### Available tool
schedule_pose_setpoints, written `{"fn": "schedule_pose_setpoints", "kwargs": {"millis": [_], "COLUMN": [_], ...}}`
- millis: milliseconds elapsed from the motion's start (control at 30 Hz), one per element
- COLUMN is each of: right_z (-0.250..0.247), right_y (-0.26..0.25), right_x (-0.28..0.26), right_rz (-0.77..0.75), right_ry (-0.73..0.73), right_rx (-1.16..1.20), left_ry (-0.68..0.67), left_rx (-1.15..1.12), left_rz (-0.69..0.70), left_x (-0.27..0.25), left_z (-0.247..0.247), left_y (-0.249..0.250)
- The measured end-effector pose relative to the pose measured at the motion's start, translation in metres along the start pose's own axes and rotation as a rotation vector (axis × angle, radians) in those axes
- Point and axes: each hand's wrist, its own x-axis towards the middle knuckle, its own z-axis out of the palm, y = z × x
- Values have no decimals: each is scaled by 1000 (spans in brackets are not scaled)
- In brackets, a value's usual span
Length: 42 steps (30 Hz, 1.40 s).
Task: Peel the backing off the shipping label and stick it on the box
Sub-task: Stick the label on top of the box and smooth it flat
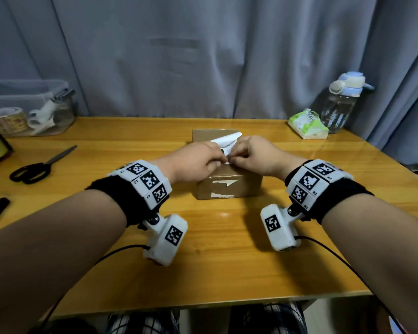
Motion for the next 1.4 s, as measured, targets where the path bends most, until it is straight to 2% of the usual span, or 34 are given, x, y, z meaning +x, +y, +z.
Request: {"fn": "schedule_pose_setpoints", "kwargs": {"millis": [67, 167, 267, 367, 500, 567, 700, 900, 1100, 1267, 1400], "right_z": [0, -12, -15, -6, -3, -6, -5, -3, -1, 1, 2], "right_y": [4, 13, 10, -1, 5, 6, -7, -6, 0, -1, -9], "right_x": [-5, -14, -10, -4, -5, -6, -1, 10, 20, 31, 37], "right_rz": [-22, 96, 134, 123, 158, 166, 72, 73, 110, 141, 177], "right_ry": [-22, -37, -57, -104, -46, -30, -76, -123, -229, -267, -274], "right_rx": [-2, 35, 29, 25, 40, -19, -205, -123, -85, -63, -49], "left_ry": [-14, 4, -23, -69, 14, 11, -1, -40, -165, -185, -192], "left_rx": [44, 100, 170, 204, 166, 164, 128, 62, 101, 3, 34], "left_rz": [12, -92, -151, -115, -155, -164, -132, -96, -103, -118, -134], "left_x": [-5, -12, -9, 0, 2, 3, 6, 8, 14, 15, 16], "left_z": [-1, -13, -19, -6, 2, 4, 6, -4, -8, -6, -8], "left_y": [1, -8, -5, 12, 2, -5, -6, -12, -19, -24, -24]}}
